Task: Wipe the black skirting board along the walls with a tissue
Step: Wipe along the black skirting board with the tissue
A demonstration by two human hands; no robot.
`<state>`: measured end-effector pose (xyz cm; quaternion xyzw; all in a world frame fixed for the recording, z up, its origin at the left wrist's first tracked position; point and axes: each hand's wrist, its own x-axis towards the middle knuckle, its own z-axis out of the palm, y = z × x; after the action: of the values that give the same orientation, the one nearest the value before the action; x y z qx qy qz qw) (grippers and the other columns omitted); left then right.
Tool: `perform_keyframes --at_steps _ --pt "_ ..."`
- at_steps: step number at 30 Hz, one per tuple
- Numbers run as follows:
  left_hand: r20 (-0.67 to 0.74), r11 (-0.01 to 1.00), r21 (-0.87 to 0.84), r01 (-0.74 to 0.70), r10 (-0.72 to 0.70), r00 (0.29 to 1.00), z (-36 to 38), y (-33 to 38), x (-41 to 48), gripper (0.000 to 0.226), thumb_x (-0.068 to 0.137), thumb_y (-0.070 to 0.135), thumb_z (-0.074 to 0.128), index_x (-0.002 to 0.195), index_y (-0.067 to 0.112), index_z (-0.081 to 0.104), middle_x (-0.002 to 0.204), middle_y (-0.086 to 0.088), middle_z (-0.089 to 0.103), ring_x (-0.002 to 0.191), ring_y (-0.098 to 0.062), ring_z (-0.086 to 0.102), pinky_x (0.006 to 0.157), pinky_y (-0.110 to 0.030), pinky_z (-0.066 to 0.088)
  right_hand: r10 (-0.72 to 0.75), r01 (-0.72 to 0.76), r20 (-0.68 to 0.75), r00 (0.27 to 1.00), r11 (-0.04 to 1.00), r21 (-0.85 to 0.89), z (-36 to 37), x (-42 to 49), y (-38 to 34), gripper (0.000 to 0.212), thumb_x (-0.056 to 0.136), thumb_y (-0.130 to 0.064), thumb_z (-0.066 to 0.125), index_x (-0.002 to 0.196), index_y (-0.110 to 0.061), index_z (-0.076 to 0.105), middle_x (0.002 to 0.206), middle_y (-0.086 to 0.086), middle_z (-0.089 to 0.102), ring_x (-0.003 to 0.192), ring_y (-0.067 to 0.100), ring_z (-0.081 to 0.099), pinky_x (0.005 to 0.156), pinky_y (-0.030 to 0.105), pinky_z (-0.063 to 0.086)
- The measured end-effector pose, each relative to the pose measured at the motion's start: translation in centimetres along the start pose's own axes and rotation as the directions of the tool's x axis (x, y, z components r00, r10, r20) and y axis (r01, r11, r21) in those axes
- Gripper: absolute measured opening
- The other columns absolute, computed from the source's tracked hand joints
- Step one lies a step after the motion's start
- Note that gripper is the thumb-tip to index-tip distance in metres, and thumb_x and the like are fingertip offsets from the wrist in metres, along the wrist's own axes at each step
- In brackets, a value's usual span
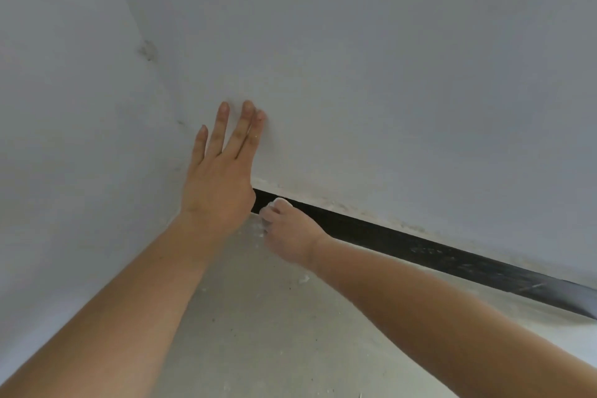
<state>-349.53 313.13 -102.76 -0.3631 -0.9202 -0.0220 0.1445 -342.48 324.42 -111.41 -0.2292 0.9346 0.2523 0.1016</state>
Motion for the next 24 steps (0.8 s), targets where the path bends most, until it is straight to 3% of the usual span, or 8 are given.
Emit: perform_keyframes --at_steps 6,12,15,17,19,21,24 --pt "0.002 0.996 -0.02 0.087 -0.087 0.996 0.6 1.5 0.1 0.098 0.084 0.003 0.045 0.139 0.02 -0.034 0.144 0.005 -0.042 0.142 -0.022 -0.026 0.117 -0.04 -0.008 0.019 -0.011 0.05 0.999 0.988 -0.153 1.6 -2.4 1.9 0.022 0.088 -0.017 0.054 0.104 -0.019 0.07 0.107 -0.001 0.066 0.121 0.025 0.041 0.09 0.033 0.036" --pt "0.008 0.986 -0.058 0.157 -0.157 0.988 0.5 3.1 0.2 0.096 0.086 0.008 0.044 0.14 0.016 -0.034 0.144 0.002 -0.044 0.143 -0.022 -0.025 0.117 -0.043 -0.005 0.088 -0.047 0.186 0.979 0.976 -0.211 3.6 -8.2 2.4 0.015 0.082 -0.012 0.059 0.089 -0.017 0.071 0.09 0.003 0.067 0.105 0.03 0.045 0.073 0.037 0.037" --pt "-0.012 0.991 -0.065 0.12 -0.121 0.993 0.2 2.8 0.1 0.094 0.085 0.009 0.046 0.144 0.016 -0.027 0.149 0.002 -0.035 0.144 -0.022 -0.02 0.117 -0.042 -0.002 0.13 -0.094 0.296 0.946 0.987 -0.131 3.5 -9.9 1.6 0.009 0.084 -0.009 0.058 0.087 -0.013 0.066 0.086 0.005 0.063 0.099 0.029 0.043 0.068 0.036 0.033" --pt "-0.028 0.995 -0.054 0.081 -0.083 0.996 0.1 2.3 0.1 0.093 0.083 0.007 0.048 0.147 0.016 -0.018 0.153 0.001 -0.026 0.145 -0.023 -0.016 0.118 -0.043 0.0 0.249 -0.254 0.37 0.895 0.967 -0.036 3.3 -10.0 0.8 0.008 0.08 -0.012 0.062 0.075 -0.017 0.06 0.071 0.003 0.053 0.092 0.024 0.045 0.063 0.027 0.033" --pt "-0.03 0.997 -0.038 0.063 -0.064 0.998 0.0 1.9 0.1 0.093 0.081 0.005 0.051 0.147 0.016 -0.015 0.154 0.001 -0.023 0.146 -0.024 -0.014 0.118 -0.044 0.001 0.42 -0.469 0.33 0.846 0.879 0.083 1.9 -9.8 0.8 0.006 0.075 -0.027 0.067 0.075 -0.022 0.066 0.075 0.001 0.055 0.088 0.02 0.052 0.058 0.018 0.026" --pt "-0.028 0.998 -0.02 0.065 -0.066 0.997 0.0 1.8 0.1 0.094 0.081 0.002 0.05 0.146 0.017 -0.017 0.153 0.002 -0.025 0.146 -0.024 -0.015 0.118 -0.044 0.0 0.284 -0.353 0.353 0.891 0.924 0.146 2.1 -8.7 0.1 0.012 0.085 -0.019 0.061 0.094 -0.017 0.069 0.093 0.006 0.058 0.098 0.025 0.046 0.069 0.028 0.036" --pt "-0.037 0.998 -0.011 0.062 -0.063 0.997 0.1 1.6 0.1 0.096 0.08 -0.003 0.047 0.144 0.019 -0.021 0.151 0.003 -0.029 0.145 -0.024 -0.018 0.117 -0.042 -0.005 0.081 -0.123 0.249 0.965 0.98 0.158 0.8 -6.2 -0.4 0.014 0.088 -0.012 0.057 0.094 -0.017 0.068 0.09 0.001 0.063 0.102 0.026 0.043 0.084 0.038 0.041"
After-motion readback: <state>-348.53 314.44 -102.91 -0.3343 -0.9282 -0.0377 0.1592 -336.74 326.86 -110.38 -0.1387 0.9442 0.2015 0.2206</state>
